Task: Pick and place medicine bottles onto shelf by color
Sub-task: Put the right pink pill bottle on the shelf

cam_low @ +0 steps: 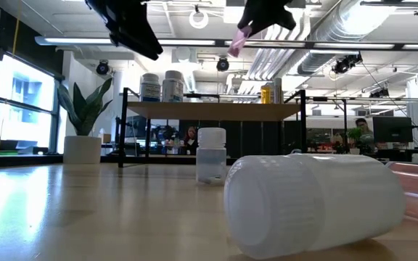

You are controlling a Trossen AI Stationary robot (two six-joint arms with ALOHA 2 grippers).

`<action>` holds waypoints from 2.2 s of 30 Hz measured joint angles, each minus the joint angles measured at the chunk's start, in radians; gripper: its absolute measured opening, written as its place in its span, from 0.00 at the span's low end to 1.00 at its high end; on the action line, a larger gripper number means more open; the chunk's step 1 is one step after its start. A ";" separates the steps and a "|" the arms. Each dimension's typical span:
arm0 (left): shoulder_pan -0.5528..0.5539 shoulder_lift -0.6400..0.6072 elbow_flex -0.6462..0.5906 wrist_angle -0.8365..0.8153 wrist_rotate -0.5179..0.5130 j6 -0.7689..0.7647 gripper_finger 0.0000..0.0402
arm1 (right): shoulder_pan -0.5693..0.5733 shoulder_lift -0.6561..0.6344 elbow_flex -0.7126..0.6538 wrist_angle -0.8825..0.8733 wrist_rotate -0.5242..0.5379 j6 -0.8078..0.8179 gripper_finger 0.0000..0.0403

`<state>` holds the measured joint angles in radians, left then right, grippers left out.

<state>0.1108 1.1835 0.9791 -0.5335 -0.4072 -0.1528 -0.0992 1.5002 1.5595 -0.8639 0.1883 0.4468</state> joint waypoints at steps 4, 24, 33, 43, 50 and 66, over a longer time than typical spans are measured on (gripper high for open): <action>0.039 0.000 0.000 0.000 0.003 0.000 0.59 | -0.113 0.000 0.040 0.000 0.000 -0.100 0.25; 0.152 0.005 0.000 0.001 -0.051 -0.001 0.59 | -0.530 0.023 0.132 0.185 -0.099 -0.327 0.25; 0.159 0.005 0.000 0.002 -0.053 -0.007 0.59 | -0.555 0.099 0.132 0.128 -0.185 -0.343 0.25; 0.159 0.005 0.000 0.000 -0.053 -0.028 0.59 | -0.538 0.176 0.130 -0.025 -0.201 -0.362 0.25; 0.159 0.005 0.000 0.000 -0.053 -0.031 0.59 | -0.529 0.202 0.130 -0.072 -0.185 -0.377 0.25; 0.159 0.004 0.000 0.000 -0.049 -0.037 0.59 | -0.485 0.256 0.130 -0.088 -0.173 -0.403 0.25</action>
<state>0.2695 1.1877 0.9791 -0.5335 -0.4564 -0.1902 -0.5843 1.7561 1.6897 -0.9524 0.0154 0.0440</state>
